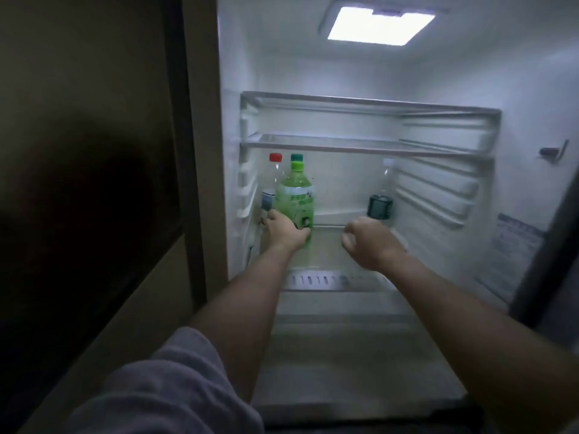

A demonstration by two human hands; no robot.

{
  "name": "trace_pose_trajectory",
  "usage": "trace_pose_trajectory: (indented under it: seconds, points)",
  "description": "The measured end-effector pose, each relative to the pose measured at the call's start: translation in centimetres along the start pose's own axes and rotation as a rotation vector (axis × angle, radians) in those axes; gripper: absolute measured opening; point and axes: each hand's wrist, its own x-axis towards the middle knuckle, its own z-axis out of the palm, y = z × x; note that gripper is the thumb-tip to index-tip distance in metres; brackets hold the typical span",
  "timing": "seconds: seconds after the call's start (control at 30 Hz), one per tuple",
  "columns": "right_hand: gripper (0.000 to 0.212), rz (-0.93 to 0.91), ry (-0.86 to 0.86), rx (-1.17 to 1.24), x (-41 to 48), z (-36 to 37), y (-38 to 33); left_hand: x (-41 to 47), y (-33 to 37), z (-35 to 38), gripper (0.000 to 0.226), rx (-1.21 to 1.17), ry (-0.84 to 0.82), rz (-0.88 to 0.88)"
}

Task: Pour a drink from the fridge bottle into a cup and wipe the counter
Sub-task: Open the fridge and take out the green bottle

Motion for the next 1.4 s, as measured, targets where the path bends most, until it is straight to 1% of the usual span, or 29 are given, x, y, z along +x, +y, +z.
trace_pose_trajectory:
  seconds: [0.13,0.23,0.33,0.37,0.43,0.5,0.53,0.63,0.7,0.73,0.8,0.83,0.87,0.97,1.0,1.03,1.17,1.2,1.3,1.4]
  points:
    - [0.026,-0.007,0.036,0.040,2.4,1.8,1.2,2.7,0.6,1.3,0.111,-0.168,0.028,-0.027]
    - [0.027,0.007,0.031,0.051,3.7,2.9,2.0,4.3,0.6,1.5,0.110,-0.338,0.033,-0.033]
    - [0.027,0.052,-0.012,0.035,4.1,3.9,2.8,5.5,0.3,1.8,0.113,-0.418,0.006,-0.069]
    - [0.027,0.057,-0.027,0.042,4.1,4.1,3.1,6.0,0.0,1.9,0.111,-0.438,-0.017,-0.062]
    - [0.027,0.055,-0.034,0.061,4.2,4.4,3.3,6.2,-0.1,1.8,0.095,-0.472,-0.063,-0.028]
    - [0.027,0.042,-0.005,0.130,4.1,4.5,3.4,5.9,-0.2,1.8,0.080,-0.521,-0.054,0.013]
    - [0.029,0.035,0.023,0.197,3.9,4.6,3.3,5.4,-0.1,1.7,0.077,-0.531,-0.042,0.013]
    - [0.045,-0.039,0.089,0.416,3.1,4.4,2.3,3.5,0.5,1.5,0.082,-0.570,0.000,0.011]
    - [0.053,-0.110,0.114,0.531,2.4,4.2,1.3,2.1,0.9,1.4,0.082,-0.623,-0.029,0.040]
    - [0.054,-0.127,0.130,0.574,2.1,4.1,0.8,1.3,1.1,1.4,0.076,-0.643,-0.057,0.065]
    - [0.051,-0.110,0.169,0.638,1.6,3.4,0.1,-0.7,1.4,1.0,0.049,-0.684,-0.106,0.130]
    - [0.048,-0.083,0.177,0.674,1.2,2.9,-0.2,-1.6,1.4,0.8,0.045,-0.698,-0.115,0.148]
    - [0.045,-0.058,0.183,0.714,0.8,2.4,-0.3,-2.4,1.3,0.6,0.046,-0.720,-0.129,0.152]
    - [0.040,-0.016,0.144,0.839,-1.0,1.1,-0.9,-4.6,1.3,-1.1,0.064,-0.772,-0.201,0.183]
    - [0.040,-0.017,0.142,0.871,-1.9,0.8,-1.2,-5.3,1.3,-1.7,0.066,-0.773,-0.222,0.205]
    - [0.040,-0.023,0.156,0.883,-2.8,0.4,-1.5,-5.8,1.3,-2.3,0.063,-0.776,-0.237,0.235]
    - [0.043,-0.042,0.235,0.866,-6.1,-1.2,-2.4,-8.3,1.9,-4.3,0.040,-0.802,-0.285,0.341]
    - [0.043,-0.037,0.251,0.883,-7.0,-1.8,-2.6,-9.0,2.1,-4.8,0.039,-0.804,-0.289,0.358]
    - [0.039,-0.037,0.320,0.905,-10.0,-3.3,-3.2,-11.9,3.2,-6.7,0.047,-0.780,-0.250,0.395]
    - [0.035,-0.063,0.398,0.905,-13.2,-5.2,-4.0,-15.7,4.3,-9.0,0.027,-0.772,-0.173,0.450]
